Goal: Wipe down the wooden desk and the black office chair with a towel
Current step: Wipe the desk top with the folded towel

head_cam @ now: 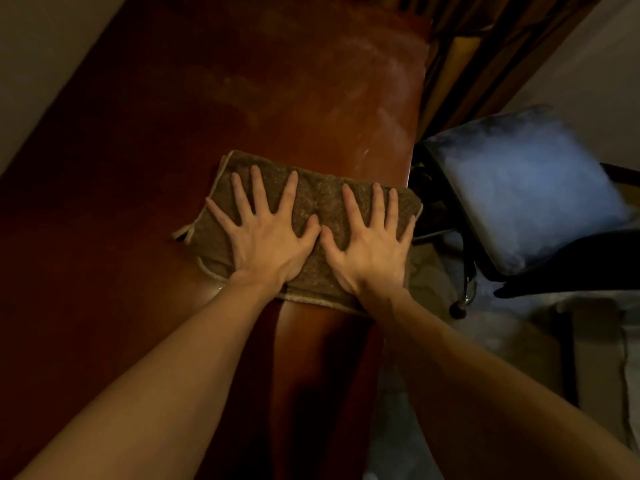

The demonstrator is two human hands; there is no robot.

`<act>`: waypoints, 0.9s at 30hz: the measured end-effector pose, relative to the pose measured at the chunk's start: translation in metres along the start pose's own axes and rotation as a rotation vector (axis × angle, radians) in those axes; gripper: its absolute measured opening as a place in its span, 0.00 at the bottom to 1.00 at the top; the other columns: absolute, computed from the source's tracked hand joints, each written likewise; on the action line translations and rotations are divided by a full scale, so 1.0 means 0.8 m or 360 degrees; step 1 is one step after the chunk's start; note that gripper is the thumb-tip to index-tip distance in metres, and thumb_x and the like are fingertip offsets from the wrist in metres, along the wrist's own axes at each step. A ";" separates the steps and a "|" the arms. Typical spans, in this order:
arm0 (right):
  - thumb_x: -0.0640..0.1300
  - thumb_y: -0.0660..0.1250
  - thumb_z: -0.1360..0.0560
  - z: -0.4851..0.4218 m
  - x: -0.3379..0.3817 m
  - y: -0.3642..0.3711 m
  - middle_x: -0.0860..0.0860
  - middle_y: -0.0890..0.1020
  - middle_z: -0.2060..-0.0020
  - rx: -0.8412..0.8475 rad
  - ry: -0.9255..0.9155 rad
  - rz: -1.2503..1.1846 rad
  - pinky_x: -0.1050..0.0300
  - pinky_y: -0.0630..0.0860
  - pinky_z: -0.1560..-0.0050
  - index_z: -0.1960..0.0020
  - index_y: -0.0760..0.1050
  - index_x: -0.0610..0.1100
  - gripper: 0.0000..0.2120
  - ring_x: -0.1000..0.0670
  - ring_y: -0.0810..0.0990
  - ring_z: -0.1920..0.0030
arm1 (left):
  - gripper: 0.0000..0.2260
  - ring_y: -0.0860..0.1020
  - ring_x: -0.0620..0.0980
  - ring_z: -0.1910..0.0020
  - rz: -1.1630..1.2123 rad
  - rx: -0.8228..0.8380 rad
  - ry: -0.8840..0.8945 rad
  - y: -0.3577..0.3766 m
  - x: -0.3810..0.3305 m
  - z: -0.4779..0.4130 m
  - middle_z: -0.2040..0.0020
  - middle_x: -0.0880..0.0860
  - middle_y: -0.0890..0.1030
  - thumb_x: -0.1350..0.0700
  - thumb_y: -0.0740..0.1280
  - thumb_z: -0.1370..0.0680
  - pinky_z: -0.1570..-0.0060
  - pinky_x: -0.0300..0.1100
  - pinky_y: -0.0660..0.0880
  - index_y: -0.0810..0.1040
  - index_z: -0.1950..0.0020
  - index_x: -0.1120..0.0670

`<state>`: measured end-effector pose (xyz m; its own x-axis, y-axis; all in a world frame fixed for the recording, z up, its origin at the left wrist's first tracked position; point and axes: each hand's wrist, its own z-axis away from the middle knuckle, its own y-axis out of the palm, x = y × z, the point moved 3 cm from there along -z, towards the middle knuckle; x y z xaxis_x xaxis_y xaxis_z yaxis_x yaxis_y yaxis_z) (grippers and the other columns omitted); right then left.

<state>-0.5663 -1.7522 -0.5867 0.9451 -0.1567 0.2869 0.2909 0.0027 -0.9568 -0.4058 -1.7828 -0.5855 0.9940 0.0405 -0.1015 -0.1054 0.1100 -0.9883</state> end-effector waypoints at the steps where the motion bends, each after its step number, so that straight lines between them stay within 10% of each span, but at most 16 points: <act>1: 0.72 0.48 0.22 -0.011 -0.001 0.000 0.48 0.48 0.16 -0.0005 0.0000 0.0008 0.29 0.40 0.22 0.17 0.49 0.61 0.36 0.44 0.39 0.17 | 0.36 0.37 0.64 0.19 0.0004 -0.0011 -0.0011 -0.001 -0.004 -0.011 0.16 0.58 0.40 0.27 0.41 0.24 0.29 0.77 0.40 0.41 0.18 0.37; 27: 0.72 0.45 0.23 -0.160 0.010 -0.011 0.45 0.45 0.17 0.0044 0.0007 0.0071 0.26 0.37 0.26 0.17 0.46 0.60 0.37 0.40 0.37 0.18 | 0.35 0.39 0.62 0.18 -0.0001 -0.0053 -0.0037 -0.019 -0.025 -0.162 0.16 0.56 0.42 0.27 0.43 0.24 0.28 0.76 0.40 0.42 0.18 0.35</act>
<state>-0.5804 -1.8800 -0.5823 0.9565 -0.1601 0.2440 0.2528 0.0371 -0.9668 -0.4201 -1.9141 -0.5834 0.9931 0.0638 -0.0986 -0.1033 0.0768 -0.9917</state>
